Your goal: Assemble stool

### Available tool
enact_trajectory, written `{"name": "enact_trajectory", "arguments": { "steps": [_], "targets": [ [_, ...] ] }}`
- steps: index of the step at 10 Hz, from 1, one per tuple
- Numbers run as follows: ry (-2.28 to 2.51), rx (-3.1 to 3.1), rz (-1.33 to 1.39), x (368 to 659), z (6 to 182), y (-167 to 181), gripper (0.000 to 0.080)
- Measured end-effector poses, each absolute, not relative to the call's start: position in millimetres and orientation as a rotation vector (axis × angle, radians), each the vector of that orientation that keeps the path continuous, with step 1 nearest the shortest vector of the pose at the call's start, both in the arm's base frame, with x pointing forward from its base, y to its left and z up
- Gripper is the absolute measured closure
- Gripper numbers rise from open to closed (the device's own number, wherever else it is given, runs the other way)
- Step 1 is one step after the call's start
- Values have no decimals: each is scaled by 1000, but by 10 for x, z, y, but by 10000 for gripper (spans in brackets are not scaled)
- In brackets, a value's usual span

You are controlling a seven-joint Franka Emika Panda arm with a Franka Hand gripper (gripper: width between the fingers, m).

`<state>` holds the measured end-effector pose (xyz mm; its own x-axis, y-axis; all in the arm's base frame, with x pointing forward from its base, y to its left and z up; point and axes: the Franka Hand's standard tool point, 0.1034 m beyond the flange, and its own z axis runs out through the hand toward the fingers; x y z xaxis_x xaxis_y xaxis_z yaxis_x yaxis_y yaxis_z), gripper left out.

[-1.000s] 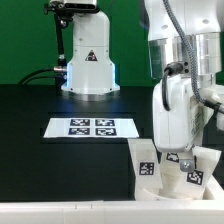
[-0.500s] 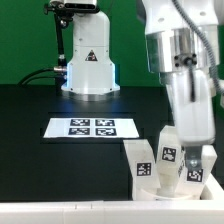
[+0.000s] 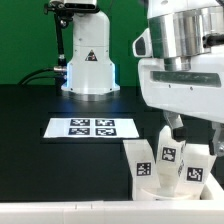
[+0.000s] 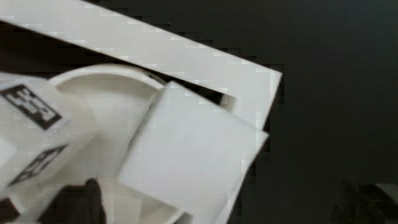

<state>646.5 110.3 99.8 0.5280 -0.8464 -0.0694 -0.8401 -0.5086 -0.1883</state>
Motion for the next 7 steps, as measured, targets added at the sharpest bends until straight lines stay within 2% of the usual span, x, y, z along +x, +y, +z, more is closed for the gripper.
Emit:
{"name": "enact_trajectory", "arguments": {
  "steps": [2,6,7],
  "targets": [
    [868,-2831,-103,6494,1062,1187,150],
    [493,-2950,-138,6460,1009,1147,150],
    [243,-3013,-155,6455,1005,1137,150]
  ]
}}
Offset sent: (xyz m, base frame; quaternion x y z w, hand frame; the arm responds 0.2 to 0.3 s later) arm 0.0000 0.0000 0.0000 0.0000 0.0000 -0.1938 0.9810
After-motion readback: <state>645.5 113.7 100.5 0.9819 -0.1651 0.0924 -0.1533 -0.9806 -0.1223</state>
